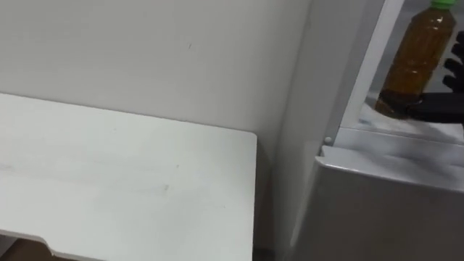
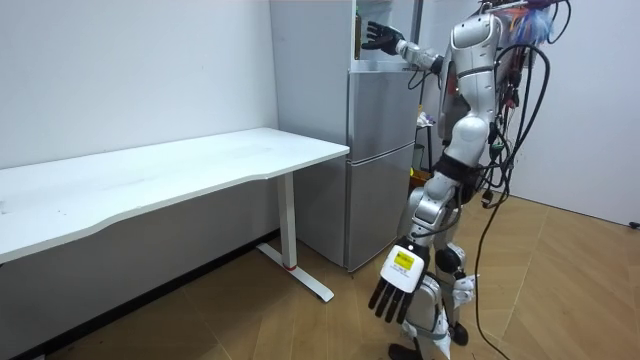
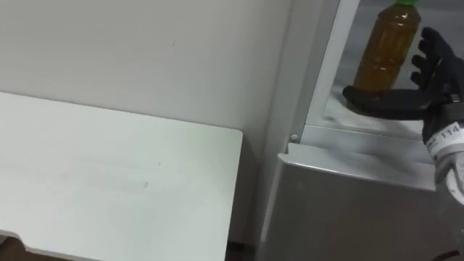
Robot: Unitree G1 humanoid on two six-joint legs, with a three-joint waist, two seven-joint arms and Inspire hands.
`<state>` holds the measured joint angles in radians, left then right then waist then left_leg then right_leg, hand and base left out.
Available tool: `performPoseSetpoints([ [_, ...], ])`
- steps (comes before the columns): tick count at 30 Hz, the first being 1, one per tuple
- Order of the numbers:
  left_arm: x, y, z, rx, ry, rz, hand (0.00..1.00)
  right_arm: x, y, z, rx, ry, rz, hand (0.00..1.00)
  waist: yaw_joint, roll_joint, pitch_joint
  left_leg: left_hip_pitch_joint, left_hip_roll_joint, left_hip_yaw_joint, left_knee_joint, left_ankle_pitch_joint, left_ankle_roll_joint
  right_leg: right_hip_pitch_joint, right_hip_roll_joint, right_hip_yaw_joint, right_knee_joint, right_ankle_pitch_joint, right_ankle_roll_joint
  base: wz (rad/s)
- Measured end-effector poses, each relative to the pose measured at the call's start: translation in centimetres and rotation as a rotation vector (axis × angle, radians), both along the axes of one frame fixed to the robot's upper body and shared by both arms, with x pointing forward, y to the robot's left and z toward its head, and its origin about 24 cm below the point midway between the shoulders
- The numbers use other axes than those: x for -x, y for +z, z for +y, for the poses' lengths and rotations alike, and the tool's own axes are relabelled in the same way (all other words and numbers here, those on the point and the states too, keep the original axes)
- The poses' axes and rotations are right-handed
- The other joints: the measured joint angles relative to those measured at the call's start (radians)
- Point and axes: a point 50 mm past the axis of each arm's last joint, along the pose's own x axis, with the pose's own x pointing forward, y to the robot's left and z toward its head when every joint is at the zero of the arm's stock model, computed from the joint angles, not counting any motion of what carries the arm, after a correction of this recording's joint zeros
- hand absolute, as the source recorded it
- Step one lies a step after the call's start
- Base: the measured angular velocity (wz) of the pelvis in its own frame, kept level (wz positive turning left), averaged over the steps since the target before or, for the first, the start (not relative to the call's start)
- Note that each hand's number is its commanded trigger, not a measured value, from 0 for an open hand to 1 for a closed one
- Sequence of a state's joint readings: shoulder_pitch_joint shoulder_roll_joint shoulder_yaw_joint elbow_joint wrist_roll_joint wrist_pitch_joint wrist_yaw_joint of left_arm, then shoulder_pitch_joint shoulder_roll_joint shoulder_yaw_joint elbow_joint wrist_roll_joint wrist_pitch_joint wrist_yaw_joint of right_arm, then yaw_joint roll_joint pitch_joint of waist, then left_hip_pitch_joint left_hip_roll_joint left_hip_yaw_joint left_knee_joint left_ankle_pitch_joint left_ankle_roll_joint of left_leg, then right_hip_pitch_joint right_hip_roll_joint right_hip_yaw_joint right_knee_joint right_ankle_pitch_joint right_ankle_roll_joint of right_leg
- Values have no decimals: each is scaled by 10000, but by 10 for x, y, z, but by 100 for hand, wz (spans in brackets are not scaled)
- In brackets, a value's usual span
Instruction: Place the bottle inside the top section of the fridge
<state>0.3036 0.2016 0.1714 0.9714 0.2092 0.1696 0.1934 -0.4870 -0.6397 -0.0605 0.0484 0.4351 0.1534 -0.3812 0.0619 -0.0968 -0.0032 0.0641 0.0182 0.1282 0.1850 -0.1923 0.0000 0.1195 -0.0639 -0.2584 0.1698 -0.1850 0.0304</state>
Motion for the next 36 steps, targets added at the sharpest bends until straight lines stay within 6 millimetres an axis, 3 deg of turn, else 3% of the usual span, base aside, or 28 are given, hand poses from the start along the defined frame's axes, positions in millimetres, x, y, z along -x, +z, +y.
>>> performPoseSetpoints([
  [5,8,-3,-6,188,73,212,0,12,2,14,155,-36,-830,0,-60,138,-66,62,43,91,-73,11,-18,-8,47,122,21,18,-29,-8],
  [13,11,-6,-13,404,26,267,0,37,-8,26,188,456,-1264,0,-65,42,-30,135,54,108,-153,11,-22,42,57,193,21,39,-63,0],
  [18,13,-8,-17,520,49,331,0,45,2,32,-26,720,-1999,0,-103,129,20,139,67,287,-164,11,-22,-51,81,387,19,48,-78,-10],
  [25,17,-9,-21,662,30,328,0,58,1,43,-835,1279,-2825,0,-304,179,-6,171,68,341,-186,10,-23,-92,88,413,5,49,-79,-1],
  [29,18,-9,-23,702,21,215,0,65,-7,47,-1698,2262,-2604,0,-267,268,-44,197,87,483,-205,10,-24,-149,103,619,6,49,-79,-9],
  [32,18,-10,-23,728,25,257,0,64,-13,49,-3605,3543,-2457,0,-360,347,-3,177,101,506,-210,7,-28,-176,112,626,7,61,-99,-6],
  [36,22,-11,-27,844,38,206,0,72,-20,55,-5863,5276,-2529,0,-316,488,-16,183,130,574,-204,-3,-43,-178,138,650,16,78,-124,-4],
])
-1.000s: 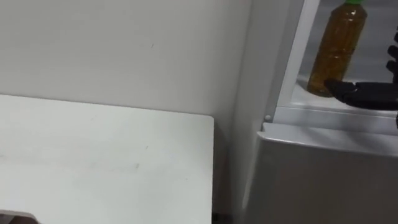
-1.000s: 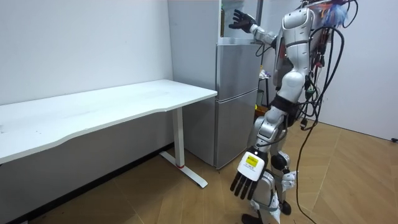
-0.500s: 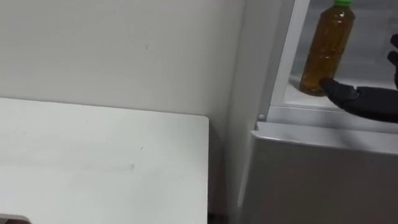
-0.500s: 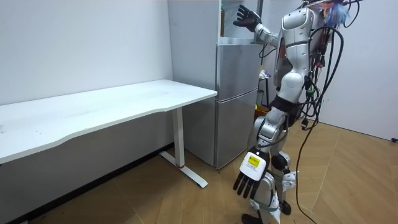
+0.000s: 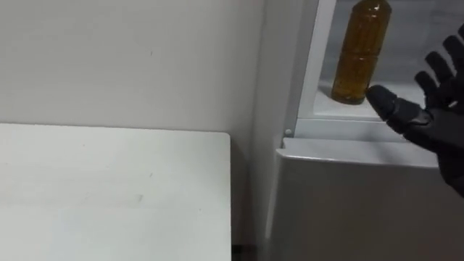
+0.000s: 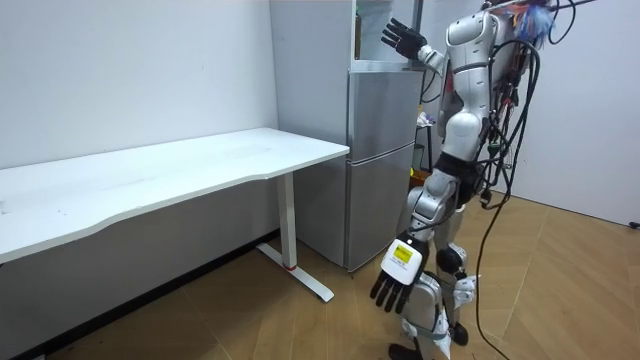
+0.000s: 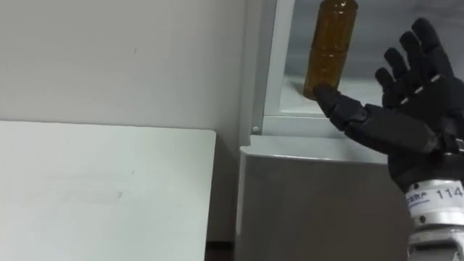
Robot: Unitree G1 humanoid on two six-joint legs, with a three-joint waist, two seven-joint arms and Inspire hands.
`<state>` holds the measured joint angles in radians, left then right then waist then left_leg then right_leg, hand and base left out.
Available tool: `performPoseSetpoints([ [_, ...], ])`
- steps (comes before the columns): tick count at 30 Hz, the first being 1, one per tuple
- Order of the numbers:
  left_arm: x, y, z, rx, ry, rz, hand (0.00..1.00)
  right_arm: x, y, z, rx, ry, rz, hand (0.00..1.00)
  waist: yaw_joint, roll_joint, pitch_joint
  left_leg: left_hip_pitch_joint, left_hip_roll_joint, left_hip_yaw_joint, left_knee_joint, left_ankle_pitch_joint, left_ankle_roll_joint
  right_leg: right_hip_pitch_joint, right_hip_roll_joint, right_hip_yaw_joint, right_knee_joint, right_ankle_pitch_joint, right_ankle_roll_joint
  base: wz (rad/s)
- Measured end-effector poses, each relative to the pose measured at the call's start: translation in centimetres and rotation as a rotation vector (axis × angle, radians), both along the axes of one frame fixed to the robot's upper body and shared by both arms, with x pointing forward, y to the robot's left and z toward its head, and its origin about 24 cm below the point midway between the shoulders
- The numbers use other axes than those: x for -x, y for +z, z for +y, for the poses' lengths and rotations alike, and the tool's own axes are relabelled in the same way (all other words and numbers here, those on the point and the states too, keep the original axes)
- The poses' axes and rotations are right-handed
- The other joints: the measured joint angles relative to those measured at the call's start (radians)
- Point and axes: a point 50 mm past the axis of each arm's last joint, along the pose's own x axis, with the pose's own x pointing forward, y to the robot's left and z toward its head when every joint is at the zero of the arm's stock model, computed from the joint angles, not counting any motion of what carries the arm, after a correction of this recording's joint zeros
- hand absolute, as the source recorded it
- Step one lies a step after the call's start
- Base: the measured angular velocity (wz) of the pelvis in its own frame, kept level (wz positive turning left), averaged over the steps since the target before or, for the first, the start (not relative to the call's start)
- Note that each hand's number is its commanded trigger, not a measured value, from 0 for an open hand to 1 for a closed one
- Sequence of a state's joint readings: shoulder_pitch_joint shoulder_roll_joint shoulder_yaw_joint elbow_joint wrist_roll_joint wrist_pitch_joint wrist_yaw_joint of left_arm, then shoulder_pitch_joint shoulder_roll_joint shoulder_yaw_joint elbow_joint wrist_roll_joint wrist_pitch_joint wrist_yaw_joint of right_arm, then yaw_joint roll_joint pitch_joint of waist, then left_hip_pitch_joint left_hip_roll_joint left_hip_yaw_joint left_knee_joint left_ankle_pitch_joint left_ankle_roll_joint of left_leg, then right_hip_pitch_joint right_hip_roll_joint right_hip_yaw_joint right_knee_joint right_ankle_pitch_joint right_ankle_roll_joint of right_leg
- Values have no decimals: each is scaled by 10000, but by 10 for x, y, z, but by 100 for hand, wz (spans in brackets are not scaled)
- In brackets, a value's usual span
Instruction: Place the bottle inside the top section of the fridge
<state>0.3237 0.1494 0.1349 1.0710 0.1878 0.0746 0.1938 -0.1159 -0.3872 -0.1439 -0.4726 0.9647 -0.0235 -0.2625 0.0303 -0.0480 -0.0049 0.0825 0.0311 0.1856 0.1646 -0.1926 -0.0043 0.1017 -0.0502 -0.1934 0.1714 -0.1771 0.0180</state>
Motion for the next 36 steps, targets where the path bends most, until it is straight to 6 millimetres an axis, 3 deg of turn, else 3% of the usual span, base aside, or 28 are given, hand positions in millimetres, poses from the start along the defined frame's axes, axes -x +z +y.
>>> performPoseSetpoints([
  [6,5,-4,-11,411,-190,298,0,7,-20,8,-2754,2569,-194,0,65,192,-19,-10,10,20,21,-2,0,-2,2,18,17,5,-6,0],
  [10,7,-6,-16,565,-433,462,0,11,-35,13,-4232,3268,-399,0,42,378,18,-22,22,30,46,-8,-9,-12,13,22,18,16,-19,0],
  [17,-9,-7,-19,678,-680,-38,0,14,-70,14,-6331,3795,-283,0,85,573,-34,-21,50,73,74,-28,-33,-32,41,55,42,21,-27,-1],
  [21,-11,-8,-21,703,-637,-68,0,11,-101,5,-6897,3305,520,0,110,589,-27,-13,93,147,145,-48,-56,-32,75,133,41,31,-44,-6],
  [25,-8,-10,-26,860,-508,130,0,12,-116,0,-7391,3089,668,0,23,688,-26,-47,97,149,150,-87,-50,-69,74,144,43,34,-49,-1],
  [32,-5,-11,-30,1034,-72,58,0,28,-136,-18,-7930,2125,880,0,-32,690,-43,-100,83,156,236,-94,-45,-125,62,143,-64,33,-48,0],
  [36,-7,-10,-27,937,272,-102,0,41,-168,-35,-8176,854,1988,0,-36,622,-63,-90,79,151,220,-94,-45,-113,78,174,-170,33,-46,0],
])
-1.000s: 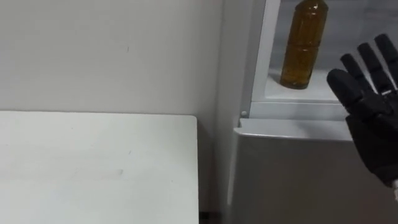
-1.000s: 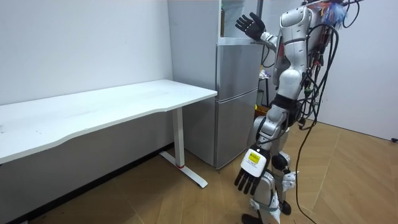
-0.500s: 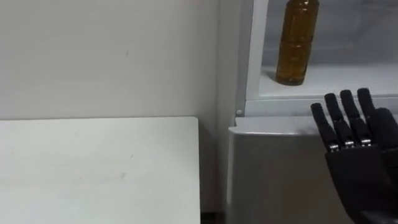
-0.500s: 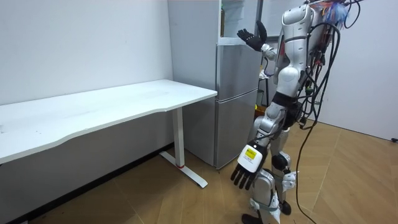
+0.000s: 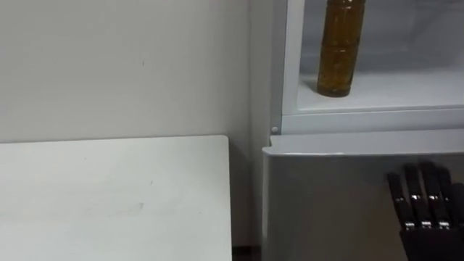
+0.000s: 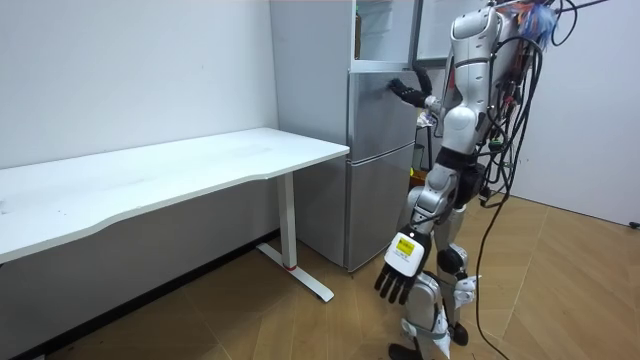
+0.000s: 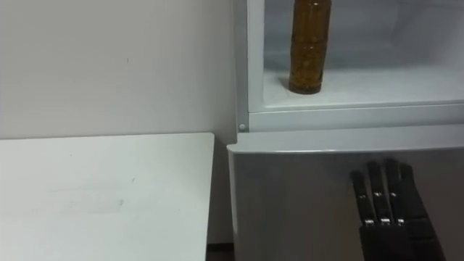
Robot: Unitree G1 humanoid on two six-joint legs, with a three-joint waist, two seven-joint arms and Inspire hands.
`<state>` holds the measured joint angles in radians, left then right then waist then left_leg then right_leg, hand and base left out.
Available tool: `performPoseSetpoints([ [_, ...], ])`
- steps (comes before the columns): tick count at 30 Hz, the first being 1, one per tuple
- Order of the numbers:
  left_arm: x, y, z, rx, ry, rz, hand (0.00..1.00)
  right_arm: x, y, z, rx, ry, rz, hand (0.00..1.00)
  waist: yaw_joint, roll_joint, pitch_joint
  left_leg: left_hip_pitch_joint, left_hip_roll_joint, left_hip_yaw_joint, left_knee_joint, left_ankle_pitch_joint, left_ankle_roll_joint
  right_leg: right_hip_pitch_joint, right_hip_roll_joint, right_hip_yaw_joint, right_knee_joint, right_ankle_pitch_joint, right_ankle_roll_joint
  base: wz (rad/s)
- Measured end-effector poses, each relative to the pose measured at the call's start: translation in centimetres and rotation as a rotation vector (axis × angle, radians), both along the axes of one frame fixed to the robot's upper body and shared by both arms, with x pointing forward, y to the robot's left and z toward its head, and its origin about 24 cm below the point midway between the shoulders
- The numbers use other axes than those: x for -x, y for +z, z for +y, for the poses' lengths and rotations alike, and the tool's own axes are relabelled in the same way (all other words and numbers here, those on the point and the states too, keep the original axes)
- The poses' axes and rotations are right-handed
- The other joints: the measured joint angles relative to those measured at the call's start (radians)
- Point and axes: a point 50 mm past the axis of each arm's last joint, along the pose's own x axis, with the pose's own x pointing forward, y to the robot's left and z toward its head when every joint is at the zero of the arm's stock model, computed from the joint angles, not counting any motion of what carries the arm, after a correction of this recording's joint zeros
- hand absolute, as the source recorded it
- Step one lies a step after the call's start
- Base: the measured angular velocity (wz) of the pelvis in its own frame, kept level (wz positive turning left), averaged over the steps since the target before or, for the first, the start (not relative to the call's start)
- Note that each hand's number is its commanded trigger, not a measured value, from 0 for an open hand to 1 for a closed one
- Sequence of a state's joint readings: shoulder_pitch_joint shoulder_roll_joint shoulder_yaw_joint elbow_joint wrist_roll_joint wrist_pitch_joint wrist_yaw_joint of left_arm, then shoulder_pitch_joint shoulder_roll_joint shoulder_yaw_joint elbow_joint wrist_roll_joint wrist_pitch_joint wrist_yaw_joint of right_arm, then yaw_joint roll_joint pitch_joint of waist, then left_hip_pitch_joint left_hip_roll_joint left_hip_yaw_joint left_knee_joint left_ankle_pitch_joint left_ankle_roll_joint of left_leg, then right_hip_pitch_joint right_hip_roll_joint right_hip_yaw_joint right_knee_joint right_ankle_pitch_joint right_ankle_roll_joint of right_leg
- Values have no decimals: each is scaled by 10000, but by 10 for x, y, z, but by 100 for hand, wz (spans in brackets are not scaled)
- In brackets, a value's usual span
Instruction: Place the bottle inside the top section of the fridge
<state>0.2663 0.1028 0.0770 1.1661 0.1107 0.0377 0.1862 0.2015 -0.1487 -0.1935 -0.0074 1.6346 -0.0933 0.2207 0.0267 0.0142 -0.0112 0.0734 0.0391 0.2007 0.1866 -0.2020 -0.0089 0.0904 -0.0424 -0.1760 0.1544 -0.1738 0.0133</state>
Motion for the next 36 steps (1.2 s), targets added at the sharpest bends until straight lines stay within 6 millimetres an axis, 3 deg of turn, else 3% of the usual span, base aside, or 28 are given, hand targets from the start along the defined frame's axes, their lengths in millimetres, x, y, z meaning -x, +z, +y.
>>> performPoseSetpoints([
  [6,-1,1,2,-78,160,-91,0,27,-44,-20,-567,-1201,2601,0,-74,-82,30,-63,6,10,-22,1,-3,-60,10,55,-22,-1,0,0],
  [10,2,2,7,-198,507,-129,0,34,-50,-30,-640,-1772,3216,0,-360,-178,26,-92,-4,5,-18,1,-3,-70,4,54,-46,-6,4,0],
  [12,3,3,10,-302,711,-185,0,40,-57,-42,-849,-2466,3706,0,-464,-351,30,-74,-3,6,7,1,-4,-44,5,70,-46,-6,4,0],
  [18,-1,5,15,-436,641,-434,0,60,-71,-60,-1039,-3587,5183,0,-786,-575,45,-83,-2,25,16,0,-3,-59,3,102,-41,-6,5,-1],
  [25,2,9,29,-914,1342,-688,0,73,-63,-90,-1334,-5347,6448,0,-1081,-567,51,-28,-2,108,-133,-4,2,-84,28,241,-10,-25,21,-4],
  [30,1,13,36,-1272,1630,-961,0,84,-64,-112,-2055,-6725,7560,0,-1138,-723,117,34,-5,156,-216,-1,-2,-57,40,270,-36,-28,24,-2],
  [36,0,15,38,-1354,1622,-1106,0,86,-55,-122,-1785,-7470,8672,0,-1227,-892,137,82,-18,201,-220,0,-4,-76,30,254,-51,-31,29,-1],
])
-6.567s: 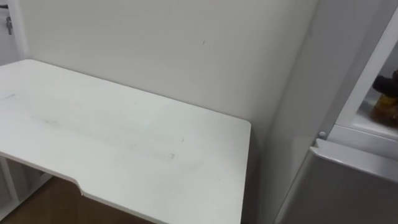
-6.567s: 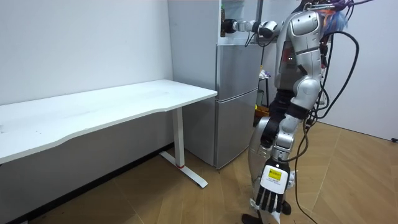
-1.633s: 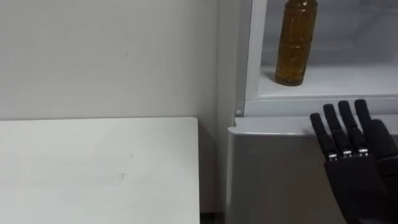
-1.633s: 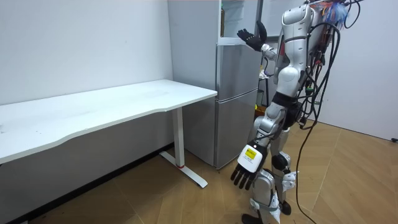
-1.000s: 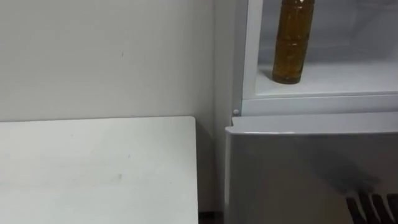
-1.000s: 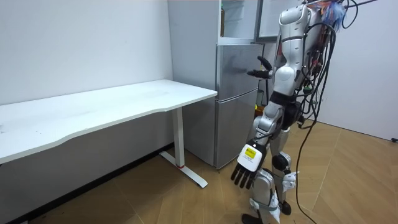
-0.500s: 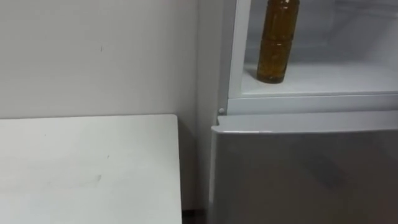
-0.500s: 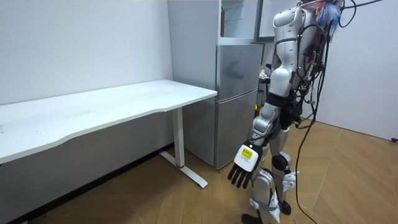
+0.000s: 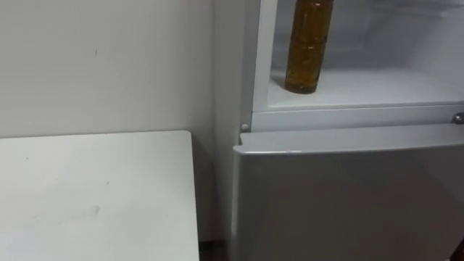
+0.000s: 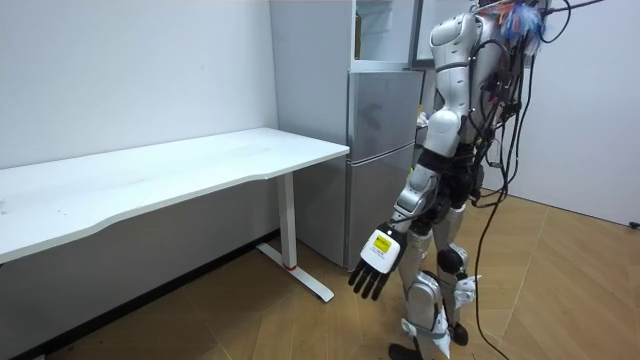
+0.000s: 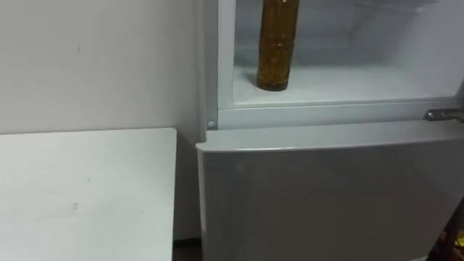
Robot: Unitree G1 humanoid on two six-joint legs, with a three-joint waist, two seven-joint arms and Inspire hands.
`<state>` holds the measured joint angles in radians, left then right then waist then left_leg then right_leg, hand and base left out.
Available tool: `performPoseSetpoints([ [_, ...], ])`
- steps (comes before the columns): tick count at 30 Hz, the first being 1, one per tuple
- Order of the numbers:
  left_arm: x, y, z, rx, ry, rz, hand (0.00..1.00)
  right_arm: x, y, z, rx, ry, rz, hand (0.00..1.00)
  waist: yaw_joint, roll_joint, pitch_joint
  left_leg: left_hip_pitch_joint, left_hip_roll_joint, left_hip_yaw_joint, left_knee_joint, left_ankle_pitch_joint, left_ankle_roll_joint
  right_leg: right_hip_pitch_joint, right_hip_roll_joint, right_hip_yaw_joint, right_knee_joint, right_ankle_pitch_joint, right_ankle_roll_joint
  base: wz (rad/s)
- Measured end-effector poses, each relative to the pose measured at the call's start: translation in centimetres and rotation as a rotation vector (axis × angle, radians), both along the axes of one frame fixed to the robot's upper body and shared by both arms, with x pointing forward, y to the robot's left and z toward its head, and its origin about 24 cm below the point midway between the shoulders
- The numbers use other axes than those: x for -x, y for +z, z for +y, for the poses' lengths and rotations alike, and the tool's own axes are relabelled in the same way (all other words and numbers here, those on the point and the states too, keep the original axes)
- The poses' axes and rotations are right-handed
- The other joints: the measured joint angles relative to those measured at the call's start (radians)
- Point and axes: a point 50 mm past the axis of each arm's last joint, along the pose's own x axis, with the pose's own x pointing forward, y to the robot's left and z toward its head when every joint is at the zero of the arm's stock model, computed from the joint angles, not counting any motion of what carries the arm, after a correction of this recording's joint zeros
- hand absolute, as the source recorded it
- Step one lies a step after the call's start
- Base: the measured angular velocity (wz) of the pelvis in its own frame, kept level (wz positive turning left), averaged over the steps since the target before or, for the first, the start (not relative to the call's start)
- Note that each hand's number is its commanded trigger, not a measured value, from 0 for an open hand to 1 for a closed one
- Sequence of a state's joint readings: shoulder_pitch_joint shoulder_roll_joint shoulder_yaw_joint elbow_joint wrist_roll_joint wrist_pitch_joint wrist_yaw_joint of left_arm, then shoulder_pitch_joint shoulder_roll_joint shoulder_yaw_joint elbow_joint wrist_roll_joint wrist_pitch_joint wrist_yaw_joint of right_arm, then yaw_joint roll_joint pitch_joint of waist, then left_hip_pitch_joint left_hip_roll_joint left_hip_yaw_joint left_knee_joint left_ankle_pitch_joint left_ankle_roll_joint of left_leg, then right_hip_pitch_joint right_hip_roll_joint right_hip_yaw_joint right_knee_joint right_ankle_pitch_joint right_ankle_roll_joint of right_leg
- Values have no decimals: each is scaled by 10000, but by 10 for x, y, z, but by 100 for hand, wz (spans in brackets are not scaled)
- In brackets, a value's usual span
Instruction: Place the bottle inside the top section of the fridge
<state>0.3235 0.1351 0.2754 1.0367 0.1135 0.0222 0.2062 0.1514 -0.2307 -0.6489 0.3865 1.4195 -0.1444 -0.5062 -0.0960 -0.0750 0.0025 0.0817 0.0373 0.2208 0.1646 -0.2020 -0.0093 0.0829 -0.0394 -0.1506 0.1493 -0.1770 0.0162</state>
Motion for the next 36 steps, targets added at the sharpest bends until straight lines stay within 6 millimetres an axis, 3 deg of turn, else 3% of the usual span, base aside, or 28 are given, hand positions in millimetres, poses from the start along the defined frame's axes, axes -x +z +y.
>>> performPoseSetpoints([
  [5,-1,1,5,10,-75,-58,0,-7,19,-16,398,-594,120,0,-101,-157,8,-25,3,-12,8,0,0,10,0,-23,-5,-3,2,0],
  [11,2,2,7,165,-128,-20,0,0,39,-34,897,-1467,137,0,-92,-158,1,-21,14,-15,8,-2,0,17,13,44,16,-4,3,0],
  [18,5,4,13,-7,320,-88,0,-4,73,-42,1907,-1670,-242,0,-173,-194,-15,-14,22,-10,-3,-5,-6,3,34,77,39,-3,1,0],
  [25,12,5,13,-22,463,60,0,-9,90,-47,2556,-1718,-331,0,-191,-301,-23,-19,23,-18,-4,-6,-6,5,30,6,28,-3,0,0],
  [36,16,4,14,258,609,203,0,-36,133,-51,3575,-1691,-1377,0,-341,-282,-30,-61,24,-62,-13,-5,-7,-2,28,-54,43,-2,-1,1],
])
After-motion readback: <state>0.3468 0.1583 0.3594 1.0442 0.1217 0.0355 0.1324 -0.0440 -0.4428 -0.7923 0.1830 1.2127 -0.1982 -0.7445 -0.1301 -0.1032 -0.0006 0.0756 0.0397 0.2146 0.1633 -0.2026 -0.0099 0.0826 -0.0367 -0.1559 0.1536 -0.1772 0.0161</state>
